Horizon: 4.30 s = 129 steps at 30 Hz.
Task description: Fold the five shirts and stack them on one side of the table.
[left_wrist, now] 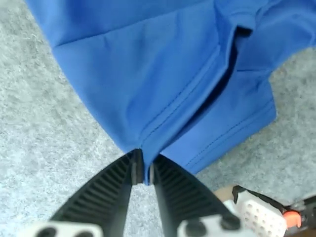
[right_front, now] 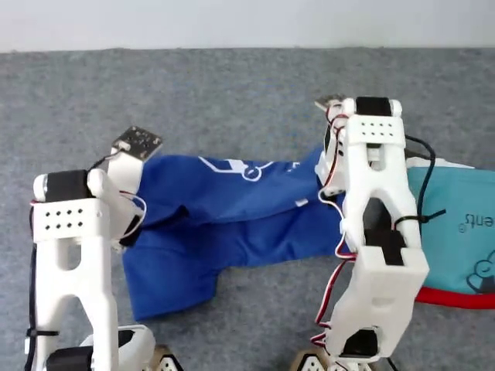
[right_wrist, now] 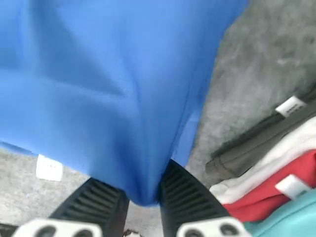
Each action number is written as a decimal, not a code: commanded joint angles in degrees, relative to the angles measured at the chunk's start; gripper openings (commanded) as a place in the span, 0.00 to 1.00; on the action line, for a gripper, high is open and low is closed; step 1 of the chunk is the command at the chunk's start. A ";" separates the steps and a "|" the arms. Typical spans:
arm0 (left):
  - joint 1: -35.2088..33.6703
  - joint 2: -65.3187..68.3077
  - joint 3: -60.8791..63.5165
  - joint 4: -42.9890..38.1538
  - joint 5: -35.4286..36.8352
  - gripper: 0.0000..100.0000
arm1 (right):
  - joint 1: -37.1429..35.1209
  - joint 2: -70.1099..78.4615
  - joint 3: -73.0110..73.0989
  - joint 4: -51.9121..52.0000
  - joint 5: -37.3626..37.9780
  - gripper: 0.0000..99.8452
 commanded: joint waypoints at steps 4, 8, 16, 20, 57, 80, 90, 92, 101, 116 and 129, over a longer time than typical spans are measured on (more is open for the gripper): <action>-0.53 -1.67 4.09 1.32 -4.40 0.01 | 4.88 -7.96 11.78 -4.53 0.79 0.01; -0.53 -1.67 4.97 1.32 -4.66 0.01 | 4.18 -12.97 20.75 -8.31 2.20 0.01; -0.53 -1.76 8.13 1.32 -8.35 0.01 | 4.09 -18.95 30.42 -15.52 2.46 0.01; -0.53 -1.76 10.95 1.41 -10.90 0.01 | 4.09 -18.77 33.05 -19.47 2.46 0.01; -3.78 -1.23 20.53 -3.87 -29.19 0.02 | 4.26 -19.30 38.51 -21.32 3.96 0.15; -3.43 -1.58 22.99 -10.99 -22.51 0.12 | 0.75 -14.64 16.70 -18.59 2.46 0.35; -3.43 -1.32 23.16 -10.99 -22.24 0.12 | -4.26 0.04 18.64 -33.27 -2.90 0.35; -3.43 -1.32 23.16 -10.99 -22.24 0.12 | -4.35 1.89 18.64 -34.42 -2.81 0.35; -3.43 -1.32 23.16 -10.99 -22.24 0.12 | -4.26 6.20 18.64 -33.98 -2.90 0.12; -3.43 -1.32 23.25 -10.99 -22.24 0.12 | -0.40 3.12 13.10 -23.52 1.41 0.01; -3.43 -1.58 27.82 -11.43 -22.24 0.12 | 6.55 2.86 10.37 -21.05 1.76 0.01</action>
